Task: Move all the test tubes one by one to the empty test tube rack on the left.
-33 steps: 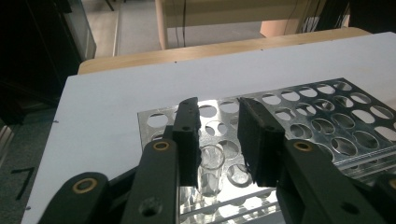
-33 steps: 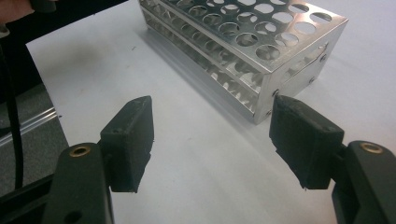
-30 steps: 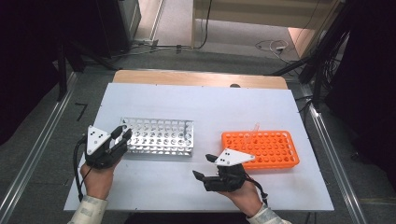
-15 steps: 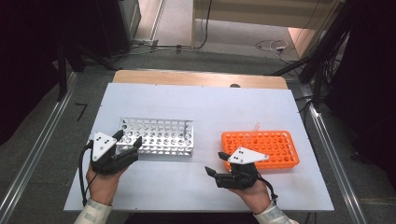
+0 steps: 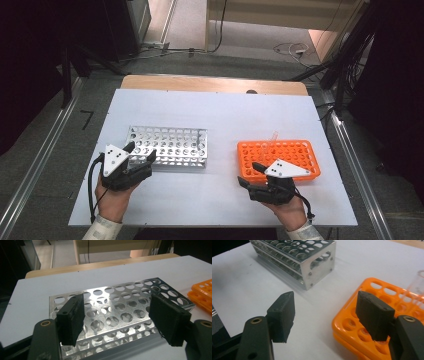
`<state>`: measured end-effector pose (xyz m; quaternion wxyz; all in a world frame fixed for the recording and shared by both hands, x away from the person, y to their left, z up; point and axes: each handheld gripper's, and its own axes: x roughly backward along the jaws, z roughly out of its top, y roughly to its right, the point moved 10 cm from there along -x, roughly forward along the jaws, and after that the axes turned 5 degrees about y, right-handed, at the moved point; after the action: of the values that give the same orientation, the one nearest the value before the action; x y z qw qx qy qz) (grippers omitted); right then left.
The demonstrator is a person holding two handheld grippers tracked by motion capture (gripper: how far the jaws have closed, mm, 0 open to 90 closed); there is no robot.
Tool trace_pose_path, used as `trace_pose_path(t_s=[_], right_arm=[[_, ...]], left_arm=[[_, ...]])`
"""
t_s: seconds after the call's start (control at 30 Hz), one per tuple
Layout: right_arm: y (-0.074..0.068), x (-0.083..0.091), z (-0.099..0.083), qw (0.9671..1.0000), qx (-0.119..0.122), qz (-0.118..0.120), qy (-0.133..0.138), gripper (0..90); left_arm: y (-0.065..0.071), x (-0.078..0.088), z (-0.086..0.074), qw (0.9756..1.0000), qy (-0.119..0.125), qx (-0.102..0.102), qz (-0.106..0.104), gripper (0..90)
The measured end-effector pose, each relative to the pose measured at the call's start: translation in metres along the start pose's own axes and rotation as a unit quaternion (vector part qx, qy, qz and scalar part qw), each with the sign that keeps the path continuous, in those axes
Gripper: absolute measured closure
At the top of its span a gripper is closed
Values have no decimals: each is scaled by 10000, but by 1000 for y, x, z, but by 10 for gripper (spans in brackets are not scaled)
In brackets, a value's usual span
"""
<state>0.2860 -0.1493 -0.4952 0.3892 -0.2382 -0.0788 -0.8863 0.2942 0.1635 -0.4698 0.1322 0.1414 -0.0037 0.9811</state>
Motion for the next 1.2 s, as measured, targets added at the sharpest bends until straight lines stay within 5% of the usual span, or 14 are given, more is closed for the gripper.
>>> trace_pose_path(t_s=[0.53,0.8,1.2], right_arm=[[42,6,-12,9976,-210,-657,-55,314],[63,-4,-14,9949,-273,-966,-60,421],[76,-17,-16,9924,-230,-1196,-163,573]], left_arm=[[-1,-1,-2,10000,-41,-9,18,271],[0,-1,-2,10000,-36,-21,10,272],[1,-2,-3,10000,-60,-27,7,275]])
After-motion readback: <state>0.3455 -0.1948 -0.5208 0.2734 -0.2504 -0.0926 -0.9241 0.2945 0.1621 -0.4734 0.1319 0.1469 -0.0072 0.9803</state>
